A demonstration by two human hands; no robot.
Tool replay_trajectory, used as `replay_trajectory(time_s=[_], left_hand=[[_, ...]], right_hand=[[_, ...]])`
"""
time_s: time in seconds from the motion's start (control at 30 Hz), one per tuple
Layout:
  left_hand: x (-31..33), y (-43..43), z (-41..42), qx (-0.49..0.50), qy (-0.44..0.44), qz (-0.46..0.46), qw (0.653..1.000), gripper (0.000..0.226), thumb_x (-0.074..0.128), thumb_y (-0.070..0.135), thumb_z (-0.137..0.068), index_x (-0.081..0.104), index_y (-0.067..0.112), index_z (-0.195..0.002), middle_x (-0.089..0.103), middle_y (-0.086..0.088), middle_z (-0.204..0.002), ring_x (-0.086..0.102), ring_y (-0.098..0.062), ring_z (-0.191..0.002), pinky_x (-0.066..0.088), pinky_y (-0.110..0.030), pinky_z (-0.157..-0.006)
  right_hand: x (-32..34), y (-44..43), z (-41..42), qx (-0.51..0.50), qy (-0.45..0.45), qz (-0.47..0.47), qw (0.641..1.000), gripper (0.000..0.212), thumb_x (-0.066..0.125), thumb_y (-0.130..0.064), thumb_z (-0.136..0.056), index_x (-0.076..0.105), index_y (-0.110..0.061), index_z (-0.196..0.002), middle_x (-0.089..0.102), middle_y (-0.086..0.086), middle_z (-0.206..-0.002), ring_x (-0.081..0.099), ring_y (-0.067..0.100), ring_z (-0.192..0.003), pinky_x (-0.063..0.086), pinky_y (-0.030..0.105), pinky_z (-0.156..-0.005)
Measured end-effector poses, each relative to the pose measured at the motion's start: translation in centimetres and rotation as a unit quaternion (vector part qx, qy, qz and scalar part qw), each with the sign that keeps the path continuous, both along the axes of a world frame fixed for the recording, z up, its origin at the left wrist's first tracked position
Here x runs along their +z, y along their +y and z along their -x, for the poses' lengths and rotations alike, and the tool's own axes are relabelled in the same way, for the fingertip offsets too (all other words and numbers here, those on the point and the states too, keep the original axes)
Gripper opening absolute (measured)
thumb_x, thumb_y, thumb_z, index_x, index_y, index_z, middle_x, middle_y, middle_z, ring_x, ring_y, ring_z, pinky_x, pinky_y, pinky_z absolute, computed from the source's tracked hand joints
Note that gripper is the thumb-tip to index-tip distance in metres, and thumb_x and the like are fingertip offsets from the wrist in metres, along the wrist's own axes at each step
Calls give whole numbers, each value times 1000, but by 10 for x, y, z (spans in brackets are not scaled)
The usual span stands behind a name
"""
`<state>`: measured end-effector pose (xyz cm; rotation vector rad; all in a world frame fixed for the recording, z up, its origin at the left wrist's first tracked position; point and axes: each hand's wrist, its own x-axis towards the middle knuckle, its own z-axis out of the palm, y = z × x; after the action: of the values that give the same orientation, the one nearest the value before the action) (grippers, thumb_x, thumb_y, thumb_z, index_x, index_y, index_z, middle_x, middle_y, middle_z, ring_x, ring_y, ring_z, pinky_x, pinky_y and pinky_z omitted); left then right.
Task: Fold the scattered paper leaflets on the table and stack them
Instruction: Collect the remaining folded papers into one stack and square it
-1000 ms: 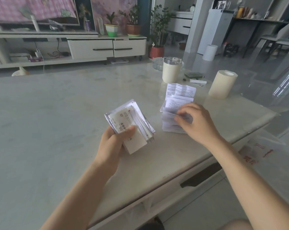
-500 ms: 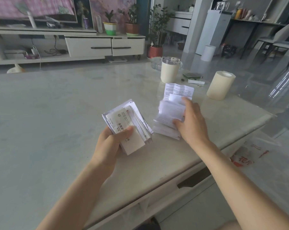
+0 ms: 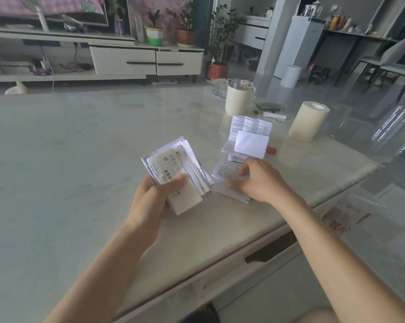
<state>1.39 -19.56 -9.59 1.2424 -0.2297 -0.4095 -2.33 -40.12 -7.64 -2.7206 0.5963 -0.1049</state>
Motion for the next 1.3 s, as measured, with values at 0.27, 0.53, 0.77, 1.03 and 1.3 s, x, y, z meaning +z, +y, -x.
replay_trajectory(time_s=[0.27,0.53,0.77,1.03,1.3], left_hand=[[-1,2,-1,5,5,3,1000,18,56,7,-87,66,14,-100,74,-1,-88,70,-14,-76,55,-31,-67],[0,2,-1,-2,-5,2,1000,16,55,7,-88,67,17,-93,74,2,-83,70,-12,-72,55,-27,-61],[-1,3,-1,9,3,1,1000,17,56,7,-87,67,16,-94,74,0,-86,69,-14,-74,53,-36,-73],[-4,1,-1,5,1,4,1000,13,65,13,-80,68,19,-92,73,0,-85,69,-15,-75,53,-38,-74],[-4,2,-1,30,-15,14,999,46,43,9,-58,66,8,-98,70,-18,-101,66,-32,-97,52,-48,-87]], right_hand=[[7,2,-3,23,150,65,986,74,48,-59,-87,24,-19,-144,22,9,-147,18,26,-138,17,38,-108],[-6,11,6,4,56,112,992,55,52,-51,-87,44,-16,-128,41,6,-135,35,24,-130,22,42,-105],[-6,-5,5,-24,-139,-84,986,25,68,-26,-82,60,-17,-104,65,0,-92,60,22,-87,48,24,-72],[19,9,12,-67,-380,-306,870,14,58,-13,-91,62,-12,-77,57,-3,-67,49,12,-64,42,21,-62],[-1,109,9,42,-273,-254,927,14,65,-15,-84,56,-16,-73,57,-7,-59,55,4,-51,44,16,-53]])
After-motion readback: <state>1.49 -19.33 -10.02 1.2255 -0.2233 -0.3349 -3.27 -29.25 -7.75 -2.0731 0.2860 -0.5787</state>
